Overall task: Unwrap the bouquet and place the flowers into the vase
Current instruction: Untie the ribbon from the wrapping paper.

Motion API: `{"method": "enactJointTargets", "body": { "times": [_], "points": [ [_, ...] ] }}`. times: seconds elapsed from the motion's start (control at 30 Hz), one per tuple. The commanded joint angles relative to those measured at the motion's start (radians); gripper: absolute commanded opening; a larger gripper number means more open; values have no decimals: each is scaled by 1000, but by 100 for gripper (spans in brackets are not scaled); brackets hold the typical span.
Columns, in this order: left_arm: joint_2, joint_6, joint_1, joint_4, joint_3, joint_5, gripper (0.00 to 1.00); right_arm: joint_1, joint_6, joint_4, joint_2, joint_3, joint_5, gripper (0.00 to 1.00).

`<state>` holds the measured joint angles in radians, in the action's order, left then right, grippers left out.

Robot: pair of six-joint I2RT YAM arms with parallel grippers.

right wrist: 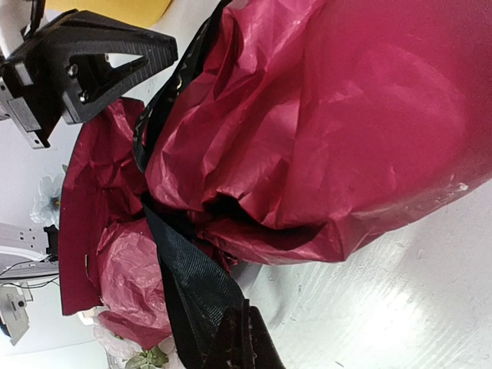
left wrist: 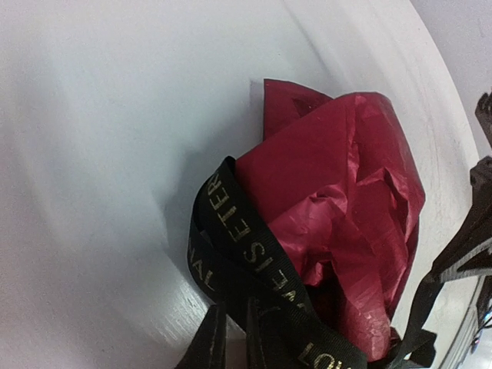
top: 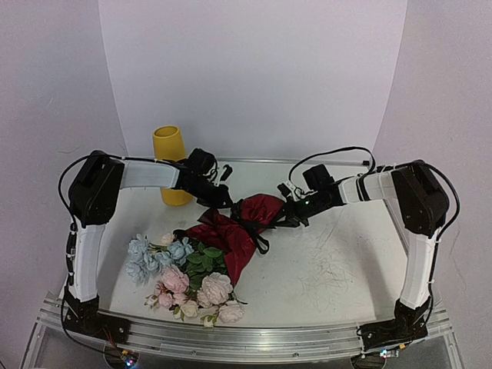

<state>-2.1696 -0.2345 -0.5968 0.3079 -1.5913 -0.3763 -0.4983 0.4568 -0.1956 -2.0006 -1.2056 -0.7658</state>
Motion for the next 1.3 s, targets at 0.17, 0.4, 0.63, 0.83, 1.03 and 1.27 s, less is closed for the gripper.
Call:
{"method": "enactJointTargets", "body": {
  "times": [0.17, 0.4, 0.63, 0.83, 1.03, 1.27],
  "points": [
    [31, -68, -3, 45, -104, 39, 64, 3, -24, 42, 6, -40, -10, 0],
    [-77, -109, -2, 168, -245, 12, 68, 2, -25, 45, 5, -42, -13, 0],
    [-122, -117, 1, 212, -288, -21, 63, 2, -26, 46, 3, -45, -15, 0],
    [-136, -126, 8, 217, -276, -33, 47, 3, -24, 47, 2, -45, -19, 0],
    [-151, -138, 17, 217, -272, -46, 43, 2, -23, 47, -2, -46, -23, 0],
    [-170, -145, 18, 217, -276, -73, 46, 3, -22, 47, -4, -47, -23, 0]
  ]
}}
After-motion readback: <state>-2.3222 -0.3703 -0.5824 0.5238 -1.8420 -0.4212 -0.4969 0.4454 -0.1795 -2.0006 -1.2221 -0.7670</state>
